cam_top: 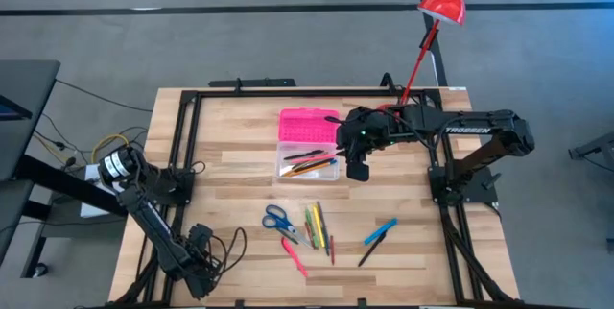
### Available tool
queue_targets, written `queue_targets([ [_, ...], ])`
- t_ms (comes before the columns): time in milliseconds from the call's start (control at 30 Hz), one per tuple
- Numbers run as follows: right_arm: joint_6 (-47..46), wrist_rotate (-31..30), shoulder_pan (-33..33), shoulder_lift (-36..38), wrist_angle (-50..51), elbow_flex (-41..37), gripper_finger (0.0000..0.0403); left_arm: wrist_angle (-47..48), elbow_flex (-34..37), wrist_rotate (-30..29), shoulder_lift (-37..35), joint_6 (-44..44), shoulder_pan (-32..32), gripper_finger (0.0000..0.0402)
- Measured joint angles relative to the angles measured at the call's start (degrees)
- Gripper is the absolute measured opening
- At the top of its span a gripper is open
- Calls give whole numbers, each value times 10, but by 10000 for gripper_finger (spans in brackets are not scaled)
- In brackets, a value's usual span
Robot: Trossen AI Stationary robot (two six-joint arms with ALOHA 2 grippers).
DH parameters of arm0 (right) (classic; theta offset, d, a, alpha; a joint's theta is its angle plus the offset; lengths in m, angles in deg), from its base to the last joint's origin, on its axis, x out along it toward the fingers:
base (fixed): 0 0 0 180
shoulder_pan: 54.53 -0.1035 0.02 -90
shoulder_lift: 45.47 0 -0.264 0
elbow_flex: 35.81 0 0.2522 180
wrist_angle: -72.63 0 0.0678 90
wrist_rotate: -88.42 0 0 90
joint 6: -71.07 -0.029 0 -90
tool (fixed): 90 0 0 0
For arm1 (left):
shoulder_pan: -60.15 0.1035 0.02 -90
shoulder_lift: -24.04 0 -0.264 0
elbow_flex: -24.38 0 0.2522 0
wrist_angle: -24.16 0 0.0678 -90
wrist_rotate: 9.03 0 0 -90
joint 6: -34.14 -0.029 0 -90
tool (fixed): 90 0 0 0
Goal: Pick & place school supplies into a supply box
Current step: Put the green crayon into the pink supply box
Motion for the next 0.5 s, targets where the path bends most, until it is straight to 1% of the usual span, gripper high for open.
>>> queue_targets([
  [100, 0, 0, 0, 0, 0, 0, 67, -8, 0, 6, 0, -10, 0, 123],
  [333, 0, 0, 0, 0, 0, 0, 67, -26, 0, 20, 1, -69, 6, 145],
  [500, 0, 0, 0, 0, 0, 0, 67, -40, 0, 6, 1, -85, 6, 147],
])
